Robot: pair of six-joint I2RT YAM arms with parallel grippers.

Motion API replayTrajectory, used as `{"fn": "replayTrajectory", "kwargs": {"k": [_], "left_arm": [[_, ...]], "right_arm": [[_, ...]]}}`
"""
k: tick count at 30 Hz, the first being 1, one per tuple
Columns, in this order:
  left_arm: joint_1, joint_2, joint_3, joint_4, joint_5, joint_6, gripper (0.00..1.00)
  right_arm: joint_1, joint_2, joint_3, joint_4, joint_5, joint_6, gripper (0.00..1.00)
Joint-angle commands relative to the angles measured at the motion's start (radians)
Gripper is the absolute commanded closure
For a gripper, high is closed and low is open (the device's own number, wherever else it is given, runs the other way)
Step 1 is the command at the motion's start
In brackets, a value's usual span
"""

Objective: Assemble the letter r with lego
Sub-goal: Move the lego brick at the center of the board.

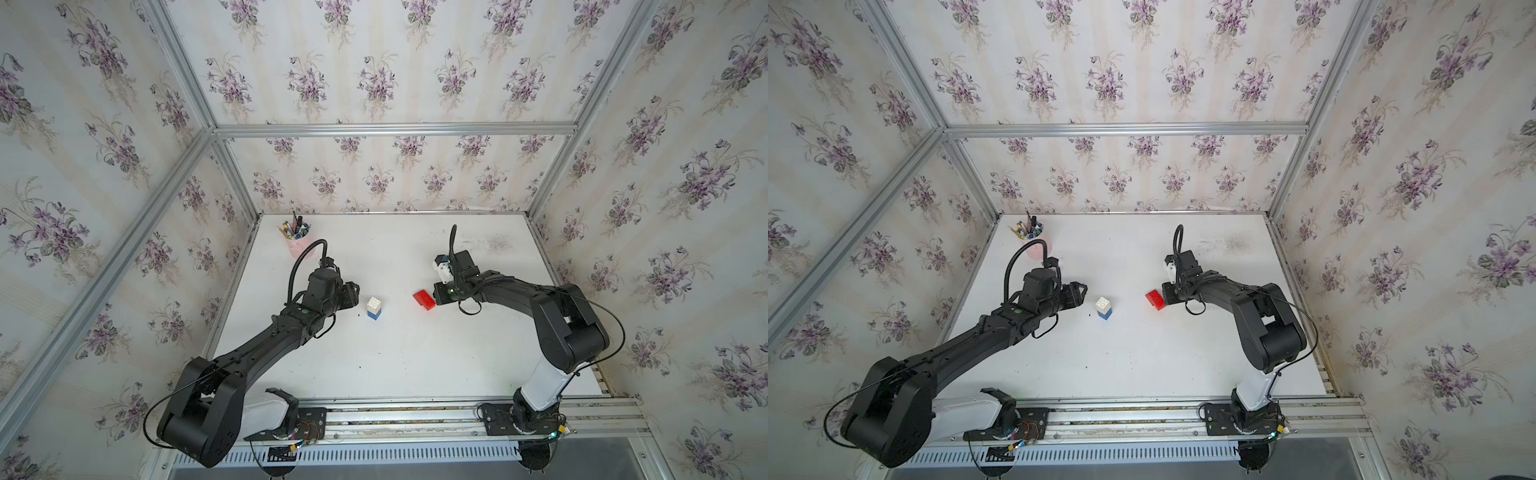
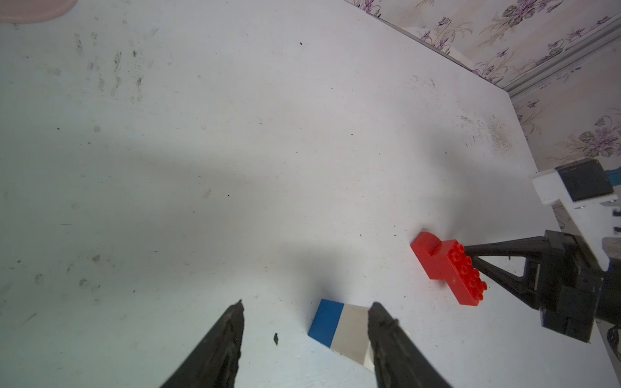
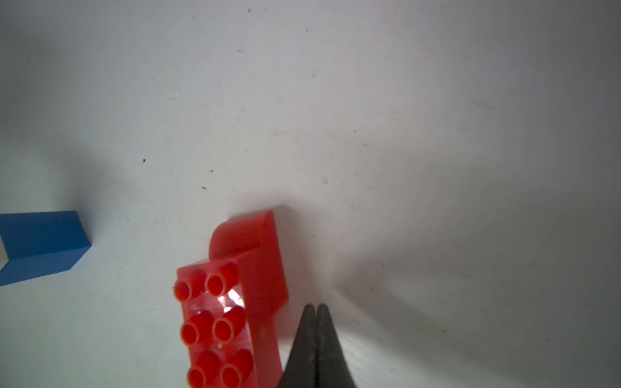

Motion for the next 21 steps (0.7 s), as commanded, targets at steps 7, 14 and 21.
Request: {"fn": "replayTrajectory", "kwargs": {"k": [7, 14, 21], "left_arm": [[0.001, 0.029, 0.017, 0.019, 0.008, 0.003, 0.39], [0.001, 0.05, 0.029, 0.021, 0.026, 0.003, 0.39], [0.002, 0.023, 0.013, 0.011, -0.004, 0.018, 0.39]], "right_arm": [[0.144, -0.004, 0.009, 0.018, -0.085, 0.103, 1.0], [0.196, 0.043, 0.099, 0.062, -0.203, 0.23, 1.0], [0.196, 0.059, 0.171, -0.011, -0.078, 0.1, 1.0]]}}
